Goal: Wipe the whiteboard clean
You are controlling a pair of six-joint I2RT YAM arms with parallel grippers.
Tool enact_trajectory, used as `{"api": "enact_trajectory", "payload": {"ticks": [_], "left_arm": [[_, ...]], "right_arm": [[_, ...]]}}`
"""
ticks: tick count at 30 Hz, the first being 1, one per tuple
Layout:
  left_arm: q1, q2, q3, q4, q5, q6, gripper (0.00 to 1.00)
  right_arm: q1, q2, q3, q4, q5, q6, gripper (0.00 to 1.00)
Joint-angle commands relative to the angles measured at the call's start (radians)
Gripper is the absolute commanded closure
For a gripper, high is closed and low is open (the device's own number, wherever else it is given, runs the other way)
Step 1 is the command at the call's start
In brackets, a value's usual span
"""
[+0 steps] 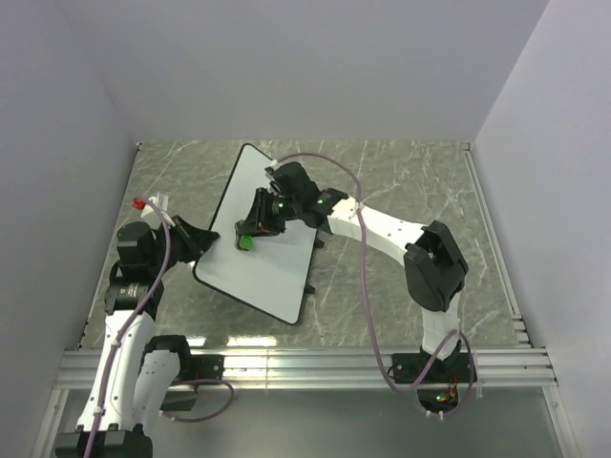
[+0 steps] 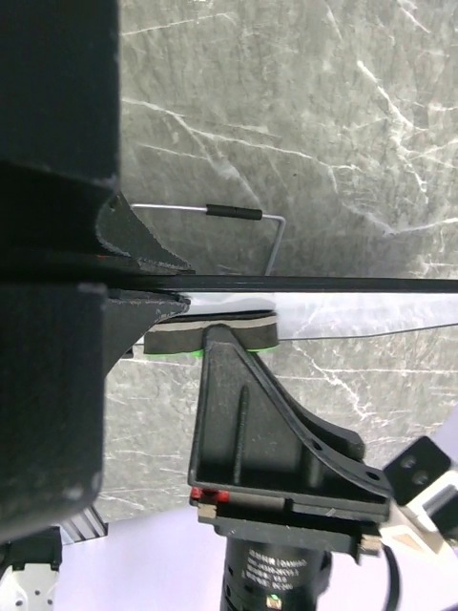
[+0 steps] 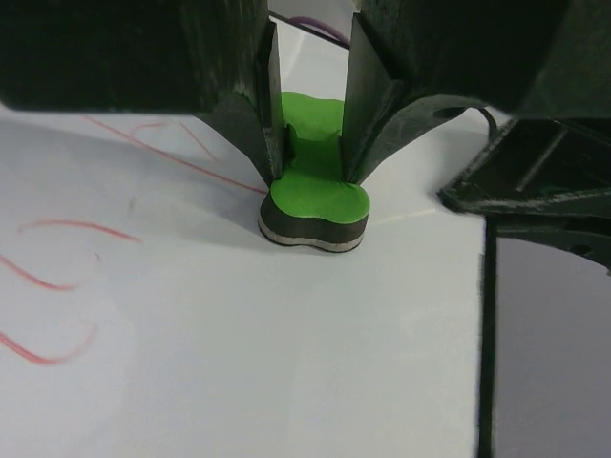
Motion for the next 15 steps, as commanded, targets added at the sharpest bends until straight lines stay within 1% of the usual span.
{"api": "enact_trajectory", "payload": {"ticks": [1,3,4,7,13,15], "left_arm": [[-0.022,-0.011,-0.038,0.011,-0.004,0.108,1.00],[-0.022,-0.021,-0.041,0.017,-0.001,0.108,1.00],[-0.022,-0.026,-0.041,0.020,0.008,0.114,1.00],[-0.023,-0.029,-0.044,0.026,0.026,0.114,1.00],[-0.026,-0.038,-0.047,0.028,0.010,0.117,1.00],[-0.028,-0.043,-0.049,0.031,0.014,0.121,1.00]], "right_arm": [[0.045,0.013,-0.151,0.005,0.060,-0.035,1.00],[0.048,-0.001,-0.211,0.034,0.064,-0.043,1.00],[0.049,-0.010,-0.278,0.046,0.066,-0.043,1.00],[0.048,-0.041,-0.396,0.077,0.072,-0.045,1.00],[0.046,-0.105,-0.594,0.112,0.081,-0.019,1.00],[0.039,-0.122,-0.636,0.112,0.087,-0.017,1.00]]}}
